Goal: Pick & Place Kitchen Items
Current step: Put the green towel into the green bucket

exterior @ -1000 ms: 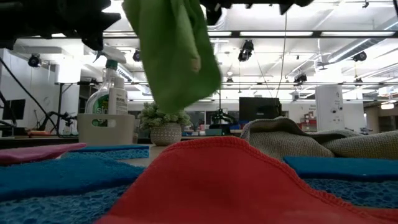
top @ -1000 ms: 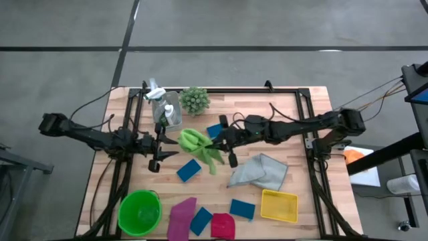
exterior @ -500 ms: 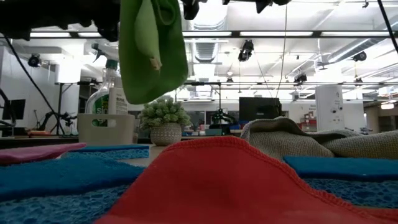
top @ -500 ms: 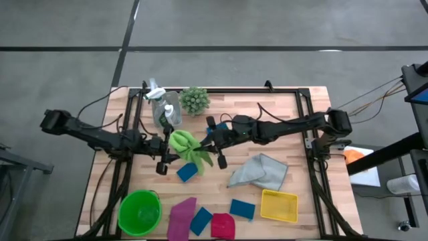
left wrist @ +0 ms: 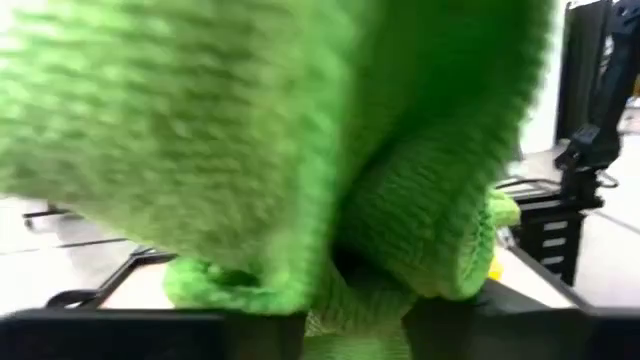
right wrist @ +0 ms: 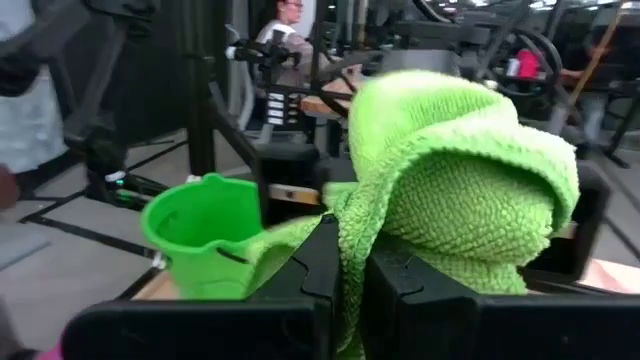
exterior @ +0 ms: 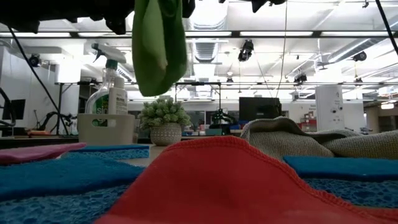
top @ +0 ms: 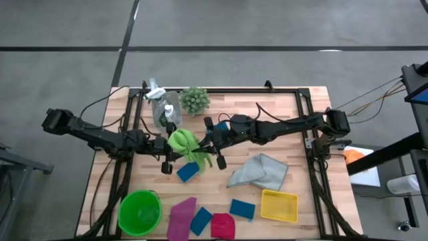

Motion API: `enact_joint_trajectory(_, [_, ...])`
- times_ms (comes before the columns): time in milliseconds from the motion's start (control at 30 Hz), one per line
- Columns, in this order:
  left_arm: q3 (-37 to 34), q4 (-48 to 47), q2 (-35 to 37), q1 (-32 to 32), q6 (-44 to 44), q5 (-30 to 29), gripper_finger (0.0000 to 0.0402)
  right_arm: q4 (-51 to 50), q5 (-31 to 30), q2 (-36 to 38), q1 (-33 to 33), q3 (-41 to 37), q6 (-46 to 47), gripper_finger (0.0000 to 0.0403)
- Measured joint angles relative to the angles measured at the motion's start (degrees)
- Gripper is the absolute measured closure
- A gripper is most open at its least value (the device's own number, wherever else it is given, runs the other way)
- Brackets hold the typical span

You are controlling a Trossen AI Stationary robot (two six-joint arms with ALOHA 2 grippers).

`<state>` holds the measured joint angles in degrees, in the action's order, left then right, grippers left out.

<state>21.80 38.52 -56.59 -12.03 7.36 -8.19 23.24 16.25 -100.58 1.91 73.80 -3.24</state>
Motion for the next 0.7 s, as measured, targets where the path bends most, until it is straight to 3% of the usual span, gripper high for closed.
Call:
enact_joint_trajectory(167, [-0.44, -0.26, 0.52, 0.0, 1.06, -0.24, 0.0384, -0.22, 0.35, 0.01, 0.07, -0.04, 1.47, 0.0385])
enact_joint_trajectory(500, [-0.39, -2.36, 1.53, -0.02, 1.85, 0.28, 0.0396, -1.4, -0.08, 0.38, -0.71, 0.2, 1.09, 0.0385])
enact_joint_trajectory(700, [-0.5, -7.44, 6.13, -0.2, 1.83, 0.68, 0.0399, -0.79, -6.72, 1.21, -0.32, 0.15, -3.21, 0.0384])
